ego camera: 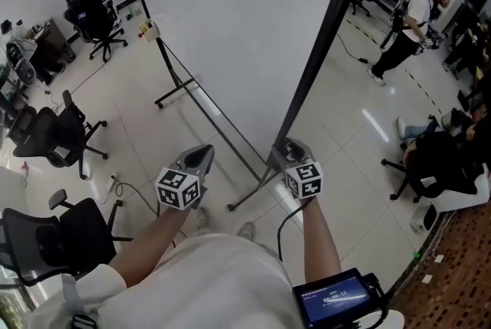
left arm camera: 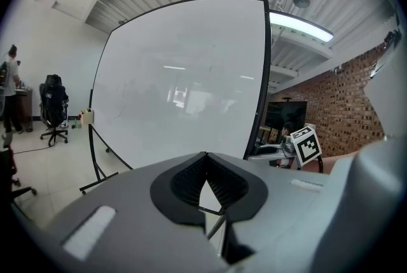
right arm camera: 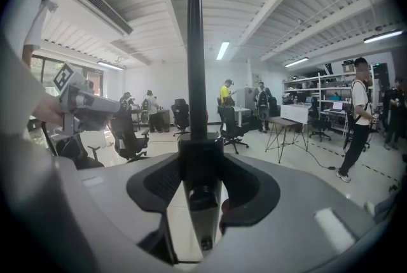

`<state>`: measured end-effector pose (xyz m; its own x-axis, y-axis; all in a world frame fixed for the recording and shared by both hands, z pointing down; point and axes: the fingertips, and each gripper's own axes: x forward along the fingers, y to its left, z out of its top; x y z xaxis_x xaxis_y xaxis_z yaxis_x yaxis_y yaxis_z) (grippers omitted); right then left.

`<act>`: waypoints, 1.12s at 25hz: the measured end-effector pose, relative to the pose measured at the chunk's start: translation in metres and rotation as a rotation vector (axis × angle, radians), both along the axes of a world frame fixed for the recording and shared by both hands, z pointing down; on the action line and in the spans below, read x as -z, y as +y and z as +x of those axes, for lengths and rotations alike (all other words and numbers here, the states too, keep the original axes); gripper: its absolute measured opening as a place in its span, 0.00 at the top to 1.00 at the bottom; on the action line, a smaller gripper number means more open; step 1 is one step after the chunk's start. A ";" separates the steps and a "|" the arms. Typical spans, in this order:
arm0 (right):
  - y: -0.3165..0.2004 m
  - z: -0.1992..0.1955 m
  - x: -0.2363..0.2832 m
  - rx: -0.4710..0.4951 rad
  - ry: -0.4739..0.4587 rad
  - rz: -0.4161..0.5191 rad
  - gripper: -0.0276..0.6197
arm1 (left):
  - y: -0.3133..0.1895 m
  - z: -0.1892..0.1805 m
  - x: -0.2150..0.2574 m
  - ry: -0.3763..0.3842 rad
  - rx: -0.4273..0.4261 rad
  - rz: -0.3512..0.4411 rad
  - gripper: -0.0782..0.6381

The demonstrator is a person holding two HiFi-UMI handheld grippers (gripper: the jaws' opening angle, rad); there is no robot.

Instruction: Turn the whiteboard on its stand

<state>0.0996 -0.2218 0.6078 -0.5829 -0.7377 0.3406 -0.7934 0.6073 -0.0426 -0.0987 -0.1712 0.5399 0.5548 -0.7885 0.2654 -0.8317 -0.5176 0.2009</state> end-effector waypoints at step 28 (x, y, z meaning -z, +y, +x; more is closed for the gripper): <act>0.042 0.088 0.001 -0.044 -0.005 -0.013 0.65 | 0.021 0.055 -0.017 -0.008 -0.047 -0.038 0.87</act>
<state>0.1878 -0.1795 0.6072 -0.5516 -0.7580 0.3480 -0.8191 0.5711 -0.0543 -0.0436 -0.1497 0.5572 0.5889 -0.7507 0.2994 -0.8082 -0.5485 0.2144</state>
